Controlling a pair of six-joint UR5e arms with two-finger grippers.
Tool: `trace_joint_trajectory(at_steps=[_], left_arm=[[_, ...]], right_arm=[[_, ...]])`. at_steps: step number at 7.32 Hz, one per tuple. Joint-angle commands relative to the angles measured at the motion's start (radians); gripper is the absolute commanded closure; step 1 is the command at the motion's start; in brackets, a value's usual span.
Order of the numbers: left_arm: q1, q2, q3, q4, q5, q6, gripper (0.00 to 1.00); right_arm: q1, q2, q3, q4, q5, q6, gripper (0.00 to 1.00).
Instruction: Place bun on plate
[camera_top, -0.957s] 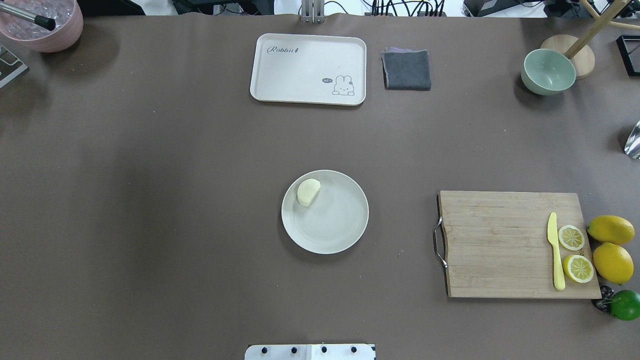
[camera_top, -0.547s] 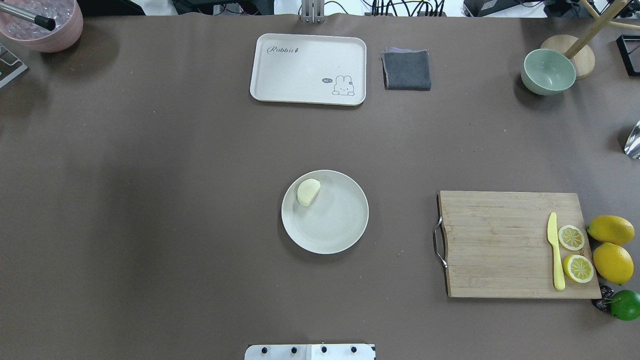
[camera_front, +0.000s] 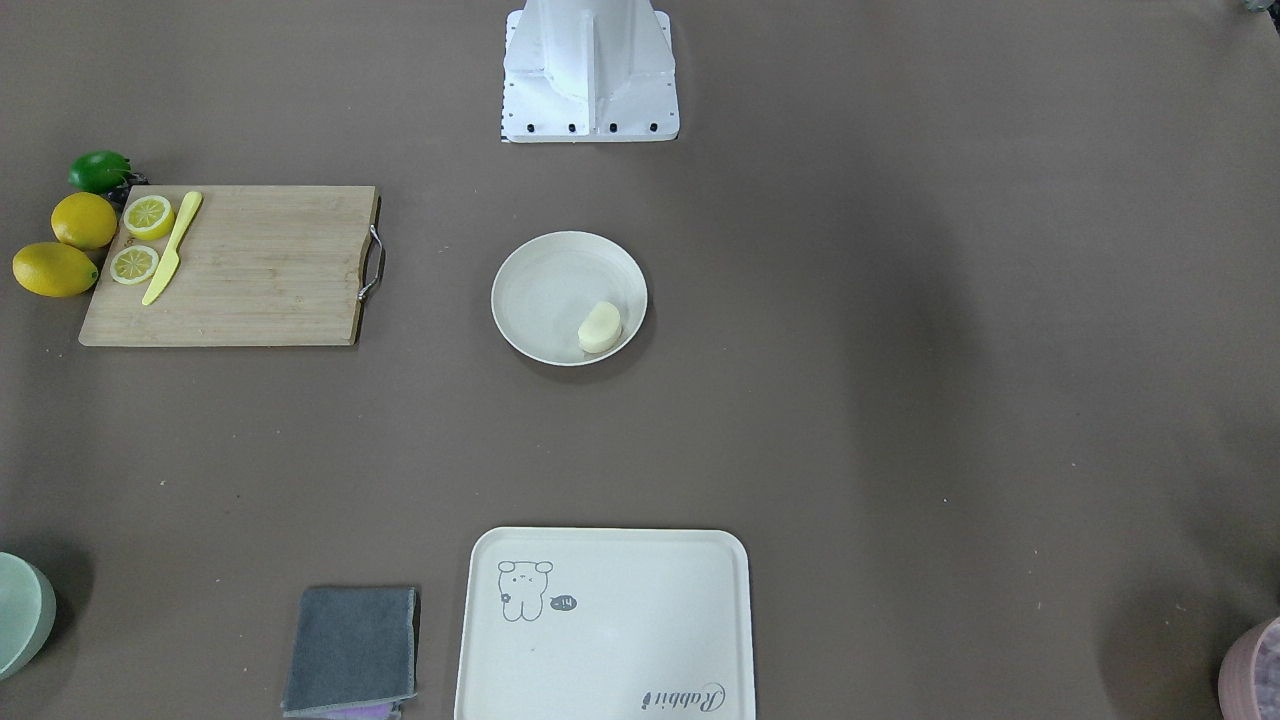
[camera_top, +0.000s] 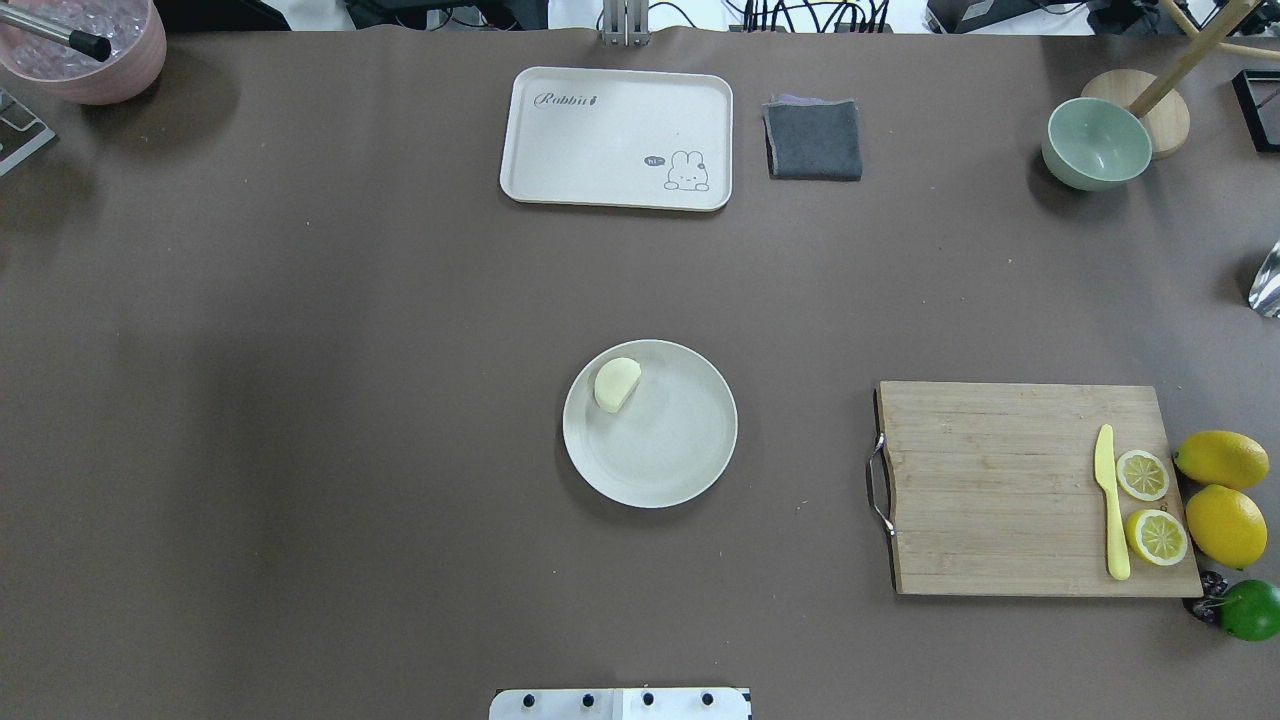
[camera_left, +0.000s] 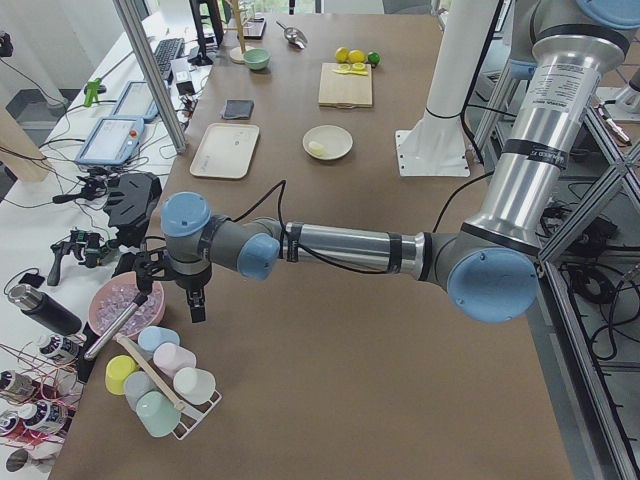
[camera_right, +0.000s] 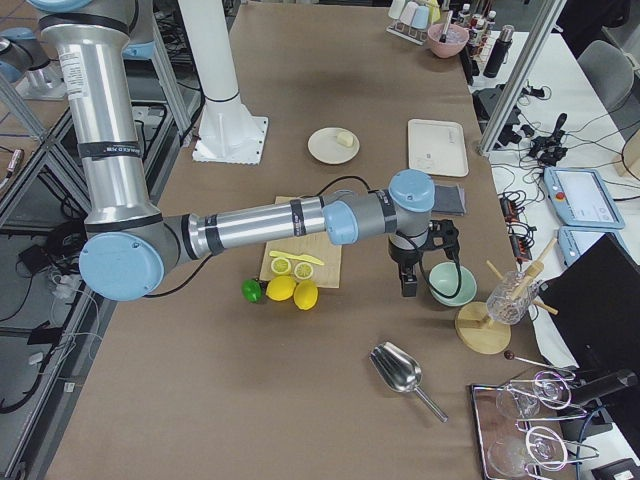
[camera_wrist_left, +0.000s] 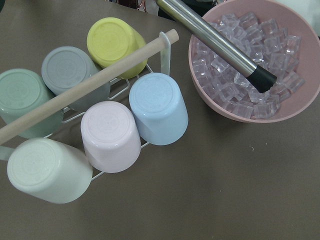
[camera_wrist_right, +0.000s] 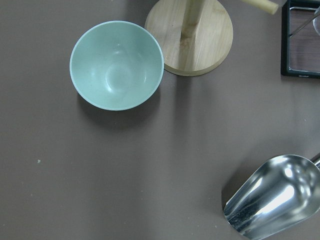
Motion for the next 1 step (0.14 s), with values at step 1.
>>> trace_joint_trajectory(at_steps=[1], left_arm=[[-0.006,0.004,-0.001,0.0,-0.008,0.0,0.02]], right_arm=[[0.0,-0.005,0.001,0.002,0.001,-0.001,0.0]])
